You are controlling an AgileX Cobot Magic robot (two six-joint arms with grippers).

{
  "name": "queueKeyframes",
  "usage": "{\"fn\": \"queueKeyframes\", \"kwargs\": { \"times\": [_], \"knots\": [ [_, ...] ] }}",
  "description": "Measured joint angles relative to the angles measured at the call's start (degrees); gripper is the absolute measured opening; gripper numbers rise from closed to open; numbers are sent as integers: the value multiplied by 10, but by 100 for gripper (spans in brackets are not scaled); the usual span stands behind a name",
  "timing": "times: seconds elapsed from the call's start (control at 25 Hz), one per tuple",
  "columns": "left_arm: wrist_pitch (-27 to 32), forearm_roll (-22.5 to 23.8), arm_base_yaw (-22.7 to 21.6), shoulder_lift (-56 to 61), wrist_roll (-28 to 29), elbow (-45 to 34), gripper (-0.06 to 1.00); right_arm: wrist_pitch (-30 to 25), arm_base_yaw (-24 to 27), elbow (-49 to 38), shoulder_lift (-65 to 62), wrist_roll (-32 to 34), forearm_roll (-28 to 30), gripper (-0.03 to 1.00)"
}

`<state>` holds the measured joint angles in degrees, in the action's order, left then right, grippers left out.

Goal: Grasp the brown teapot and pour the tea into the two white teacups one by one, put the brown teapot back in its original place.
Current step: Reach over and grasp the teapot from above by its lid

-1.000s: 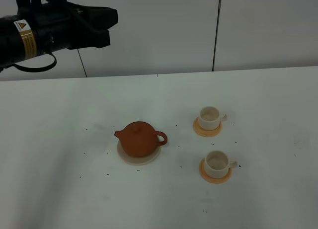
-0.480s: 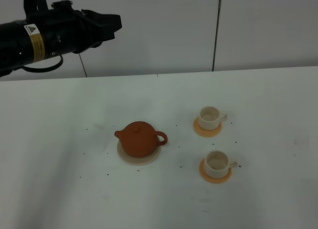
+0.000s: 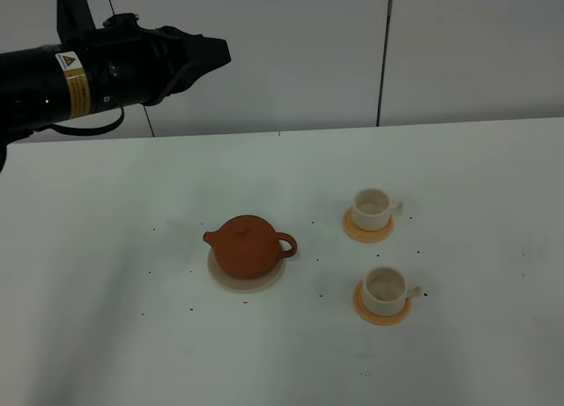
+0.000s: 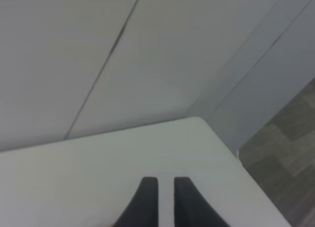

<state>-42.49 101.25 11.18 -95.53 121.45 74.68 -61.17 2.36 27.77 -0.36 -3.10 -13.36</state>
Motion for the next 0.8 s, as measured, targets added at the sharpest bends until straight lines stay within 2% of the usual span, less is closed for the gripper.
{"fn": "queueKeyframes", "kwargs": {
  "times": [0.12,0.44,0.64,0.8],
  "knots": [
    [2,-68,8,-34,0,0,14,0,0,0,0,0,0,23],
    [14,-270,68,-113,-19,0,14,0,0,0,0,1,0,23],
    [19,-392,91,-119,-126,0,14,0,0,0,0,1,0,23],
    [59,-467,93,-119,-200,0,14,0,0,0,0,1,0,24]
  ]
}}
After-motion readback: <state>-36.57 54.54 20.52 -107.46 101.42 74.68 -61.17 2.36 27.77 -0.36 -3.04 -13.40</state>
